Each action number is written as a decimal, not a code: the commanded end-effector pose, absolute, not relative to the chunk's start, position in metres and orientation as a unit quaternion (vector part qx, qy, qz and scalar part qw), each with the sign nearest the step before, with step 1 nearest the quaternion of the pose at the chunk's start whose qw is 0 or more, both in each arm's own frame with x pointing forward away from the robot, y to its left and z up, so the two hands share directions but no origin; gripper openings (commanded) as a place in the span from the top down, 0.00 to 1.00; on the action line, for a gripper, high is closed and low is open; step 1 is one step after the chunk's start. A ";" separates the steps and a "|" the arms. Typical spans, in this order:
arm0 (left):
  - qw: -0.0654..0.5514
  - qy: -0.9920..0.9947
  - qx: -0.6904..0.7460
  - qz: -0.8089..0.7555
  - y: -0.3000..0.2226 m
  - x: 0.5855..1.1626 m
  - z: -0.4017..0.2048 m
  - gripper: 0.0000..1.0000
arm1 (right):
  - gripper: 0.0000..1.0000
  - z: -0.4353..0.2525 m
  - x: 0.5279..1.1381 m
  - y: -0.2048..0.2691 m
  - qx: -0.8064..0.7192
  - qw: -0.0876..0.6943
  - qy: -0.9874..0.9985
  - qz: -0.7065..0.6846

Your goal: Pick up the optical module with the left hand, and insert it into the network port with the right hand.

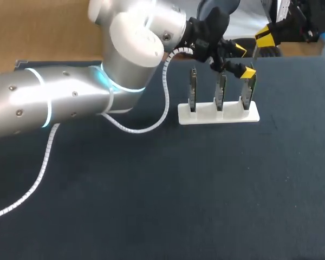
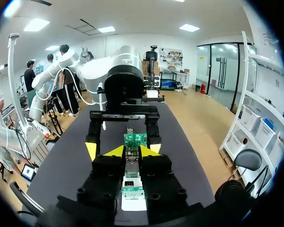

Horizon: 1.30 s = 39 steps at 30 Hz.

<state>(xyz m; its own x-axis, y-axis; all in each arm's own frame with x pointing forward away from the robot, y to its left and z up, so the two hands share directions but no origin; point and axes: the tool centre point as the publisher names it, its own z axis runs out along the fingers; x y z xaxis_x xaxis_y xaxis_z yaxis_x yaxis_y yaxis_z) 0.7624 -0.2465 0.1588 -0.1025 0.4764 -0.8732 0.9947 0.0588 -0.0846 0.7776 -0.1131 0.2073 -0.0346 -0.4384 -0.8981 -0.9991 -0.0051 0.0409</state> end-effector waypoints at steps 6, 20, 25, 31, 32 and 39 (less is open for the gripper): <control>0.299 0.661 0.596 -0.343 -0.248 0.765 0.142 0.00 | 1.00 0.209 0.776 -0.114 -0.594 0.364 0.606 0.384; 0.290 0.669 0.594 -0.340 -0.242 0.761 0.133 0.00 | 1.00 0.209 0.776 -0.112 -0.595 0.363 0.606 0.383; 0.286 0.670 0.596 -0.338 -0.240 0.761 0.131 0.00 | 1.00 0.209 0.777 -0.112 -0.596 0.362 0.605 0.384; 0.280 0.675 0.596 -0.334 -0.240 0.761 0.129 0.00 | 1.00 0.208 0.777 -0.112 -0.595 0.362 0.605 0.386; 0.280 0.675 0.596 -0.334 -0.240 0.761 0.129 0.00 | 1.00 0.208 0.777 -0.112 -0.595 0.362 0.605 0.386; 0.280 0.675 0.596 -0.334 -0.240 0.761 0.129 0.00 | 1.00 0.205 0.778 -0.112 -0.598 0.358 0.604 0.387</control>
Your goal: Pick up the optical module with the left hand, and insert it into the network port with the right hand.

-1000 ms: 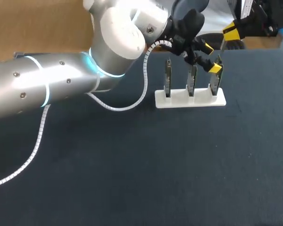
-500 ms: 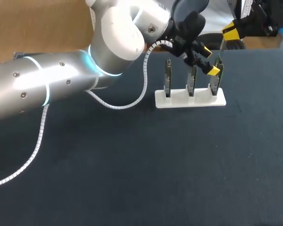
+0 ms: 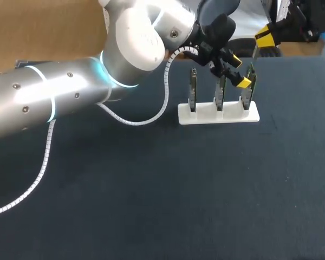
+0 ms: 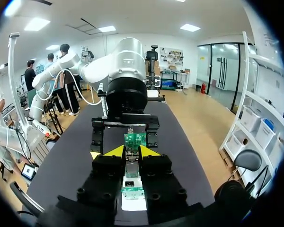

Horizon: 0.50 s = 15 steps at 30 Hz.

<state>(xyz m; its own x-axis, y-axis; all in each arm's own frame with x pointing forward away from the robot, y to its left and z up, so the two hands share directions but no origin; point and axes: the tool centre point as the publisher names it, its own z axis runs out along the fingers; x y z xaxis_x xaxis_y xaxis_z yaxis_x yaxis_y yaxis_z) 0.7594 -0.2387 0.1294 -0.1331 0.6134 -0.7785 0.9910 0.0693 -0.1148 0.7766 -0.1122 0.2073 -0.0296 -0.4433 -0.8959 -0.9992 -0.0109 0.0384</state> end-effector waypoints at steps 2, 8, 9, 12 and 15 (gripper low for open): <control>0.280 0.675 0.596 -0.334 -0.240 0.761 0.129 0.00 | 1.00 0.203 0.777 -0.111 -0.607 0.352 0.603 0.380; 0.280 0.675 0.596 -0.334 -0.240 0.761 0.129 0.00 | 1.00 0.196 0.778 -0.113 -0.606 0.345 0.606 0.383; 0.280 0.675 0.596 -0.334 -0.240 0.761 0.129 0.00 | 1.00 0.194 0.778 -0.113 -0.606 0.345 0.606 0.383; 0.280 0.675 0.596 -0.334 -0.240 0.761 0.129 0.00 | 1.00 0.191 0.777 -0.114 -0.610 0.340 0.607 0.379; 0.280 0.675 0.596 -0.334 -0.240 0.761 0.129 0.00 | 1.00 0.189 0.776 -0.116 -0.609 0.338 0.610 0.378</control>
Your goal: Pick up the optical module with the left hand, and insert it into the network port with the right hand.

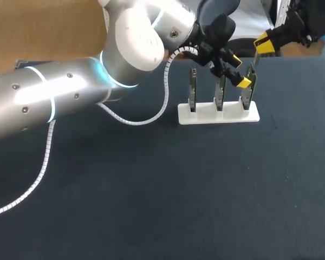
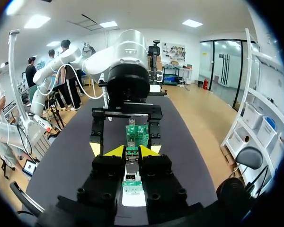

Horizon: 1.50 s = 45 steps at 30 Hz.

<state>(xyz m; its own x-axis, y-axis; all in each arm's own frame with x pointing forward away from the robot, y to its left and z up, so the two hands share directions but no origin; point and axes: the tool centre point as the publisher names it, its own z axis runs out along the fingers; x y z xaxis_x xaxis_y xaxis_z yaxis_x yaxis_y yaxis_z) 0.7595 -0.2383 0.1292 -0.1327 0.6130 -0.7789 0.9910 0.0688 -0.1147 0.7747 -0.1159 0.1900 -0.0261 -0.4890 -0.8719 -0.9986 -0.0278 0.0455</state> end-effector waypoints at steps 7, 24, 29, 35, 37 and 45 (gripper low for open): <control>0.280 0.675 0.596 -0.334 -0.240 0.761 0.129 0.00 | 1.00 0.184 0.773 -0.117 -0.607 0.334 0.613 0.379; 0.280 0.675 0.596 -0.334 -0.240 0.761 0.129 0.00 | 1.00 0.174 0.766 -0.113 -0.624 0.321 0.611 0.366; 0.280 0.675 0.596 -0.334 -0.240 0.761 0.129 0.00 | 1.00 0.171 0.767 -0.114 -0.624 0.319 0.613 0.365; 0.280 0.675 0.596 -0.334 -0.240 0.761 0.129 0.00 | 1.00 0.170 0.770 -0.112 -0.624 0.320 0.613 0.364; 0.280 0.675 0.596 -0.334 -0.240 0.761 0.129 0.00 | 1.00 0.170 0.770 -0.112 -0.625 0.320 0.613 0.364; 0.280 0.675 0.596 -0.334 -0.240 0.761 0.129 0.00 | 1.00 0.169 0.772 -0.111 -0.625 0.320 0.613 0.362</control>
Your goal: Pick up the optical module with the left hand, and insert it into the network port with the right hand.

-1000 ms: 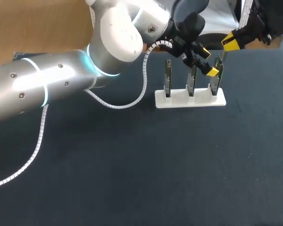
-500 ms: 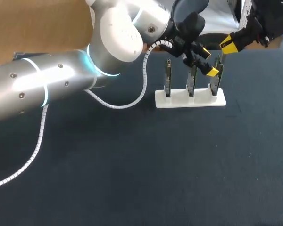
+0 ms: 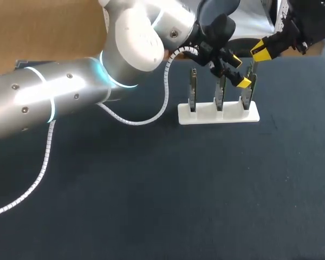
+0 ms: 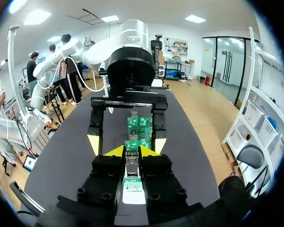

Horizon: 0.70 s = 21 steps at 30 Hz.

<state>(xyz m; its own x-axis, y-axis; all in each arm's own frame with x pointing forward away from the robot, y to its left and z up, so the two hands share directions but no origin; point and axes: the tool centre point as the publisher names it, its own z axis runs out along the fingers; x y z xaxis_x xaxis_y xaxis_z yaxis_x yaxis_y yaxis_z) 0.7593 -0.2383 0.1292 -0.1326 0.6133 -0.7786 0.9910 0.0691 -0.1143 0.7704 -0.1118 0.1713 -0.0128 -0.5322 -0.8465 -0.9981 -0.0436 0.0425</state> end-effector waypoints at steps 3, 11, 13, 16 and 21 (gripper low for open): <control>0.280 0.675 0.596 -0.334 -0.240 0.761 0.129 0.00 | 1.00 0.168 0.772 -0.111 -0.624 0.319 0.615 0.361; 0.280 0.675 0.596 -0.334 -0.240 0.761 0.129 0.00 | 1.00 0.166 0.770 -0.111 -0.621 0.320 0.621 0.357; 0.280 0.675 0.596 -0.334 -0.240 0.761 0.129 0.00 | 1.00 0.164 0.769 -0.111 -0.619 0.319 0.622 0.357; 0.280 0.675 0.596 -0.334 -0.240 0.761 0.129 0.00 | 1.00 0.162 0.769 -0.110 -0.618 0.316 0.626 0.355; 0.280 0.675 0.596 -0.334 -0.240 0.761 0.129 0.00 | 0.00 0.162 0.769 -0.110 -0.616 0.316 0.629 0.354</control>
